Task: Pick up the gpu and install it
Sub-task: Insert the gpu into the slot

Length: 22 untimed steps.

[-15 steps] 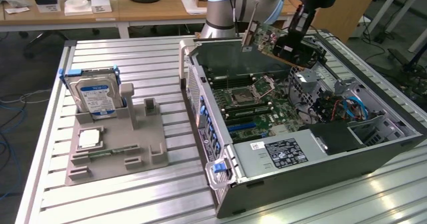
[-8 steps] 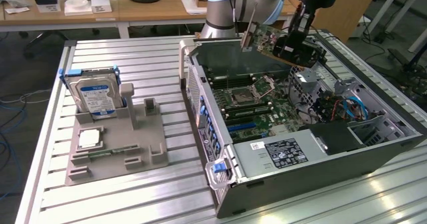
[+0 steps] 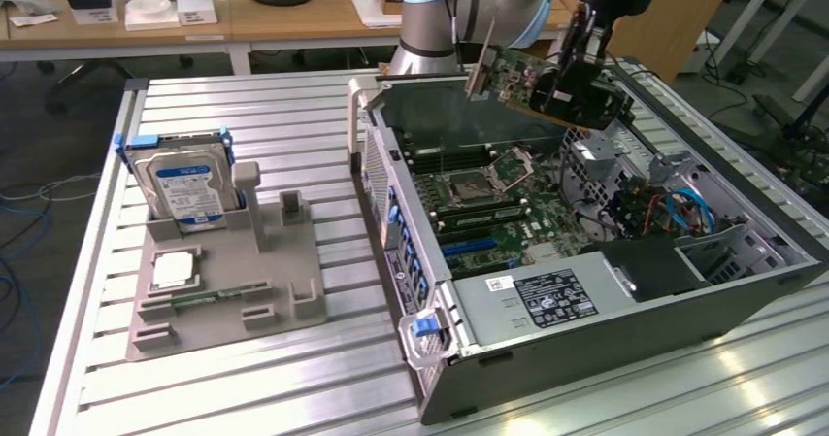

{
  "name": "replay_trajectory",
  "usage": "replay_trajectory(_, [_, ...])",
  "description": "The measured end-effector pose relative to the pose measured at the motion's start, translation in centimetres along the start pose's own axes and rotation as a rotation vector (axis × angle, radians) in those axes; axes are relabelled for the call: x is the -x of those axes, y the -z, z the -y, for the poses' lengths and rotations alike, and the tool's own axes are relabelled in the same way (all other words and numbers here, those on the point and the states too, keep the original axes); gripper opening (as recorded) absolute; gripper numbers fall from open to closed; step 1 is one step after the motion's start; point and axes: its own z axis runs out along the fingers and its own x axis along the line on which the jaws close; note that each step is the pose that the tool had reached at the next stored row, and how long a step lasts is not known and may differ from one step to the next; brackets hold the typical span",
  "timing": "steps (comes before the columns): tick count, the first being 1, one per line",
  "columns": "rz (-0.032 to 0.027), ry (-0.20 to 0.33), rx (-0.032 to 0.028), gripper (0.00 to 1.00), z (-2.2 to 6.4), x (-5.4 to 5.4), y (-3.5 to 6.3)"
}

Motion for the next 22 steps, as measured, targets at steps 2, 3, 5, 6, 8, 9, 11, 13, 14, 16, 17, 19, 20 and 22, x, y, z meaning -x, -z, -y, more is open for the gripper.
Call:
replay_trajectory(2, [-0.0010, 0.022, 0.0005, 0.28, 0.00, 0.00, 0.00])
replay_trajectory(3, [-0.0016, 0.032, 0.0006, 0.28, 0.00, 0.00, 0.00])
replay_trajectory(5, [-0.0026, 0.053, 0.0011, 0.28, 0.00, 0.00, 0.00])
replay_trajectory(6, [-0.0031, 0.063, 0.0012, 0.28, 0.00, 0.00, 0.00])
replay_trajectory(8, [-0.0042, 0.085, 0.0017, 0.28, 0.00, 0.00, 0.00])
replay_trajectory(9, [-0.0048, 0.095, 0.0019, 0.28, 0.00, 0.00, 0.00])
replay_trajectory(11, [-0.0058, 0.116, 0.0022, 0.28, 0.00, 0.00, 0.00])
replay_trajectory(13, [-0.0069, 0.136, 0.0026, 0.28, 0.00, 0.00, 0.00])
replay_trajectory(14, [-0.0074, 0.147, 0.0027, 0.28, 0.00, 0.00, 0.00])
replay_trajectory(16, [-0.0086, 0.168, 0.0031, 0.28, 0.00, 0.00, 0.00])
replay_trajectory(17, [-0.0092, 0.178, 0.0033, 0.28, 0.00, 0.00, 0.00])
replay_trajectory(19, [-0.0103, 0.200, 0.0036, 0.28, 0.00, 0.00, 0.00])
replay_trajectory(20, [-0.0109, 0.210, 0.0038, 0.28, 0.00, 0.00, 0.00])
replay_trajectory(22, [-0.0121, 0.232, 0.0041, 0.28, 0.00, 0.00, 0.00])
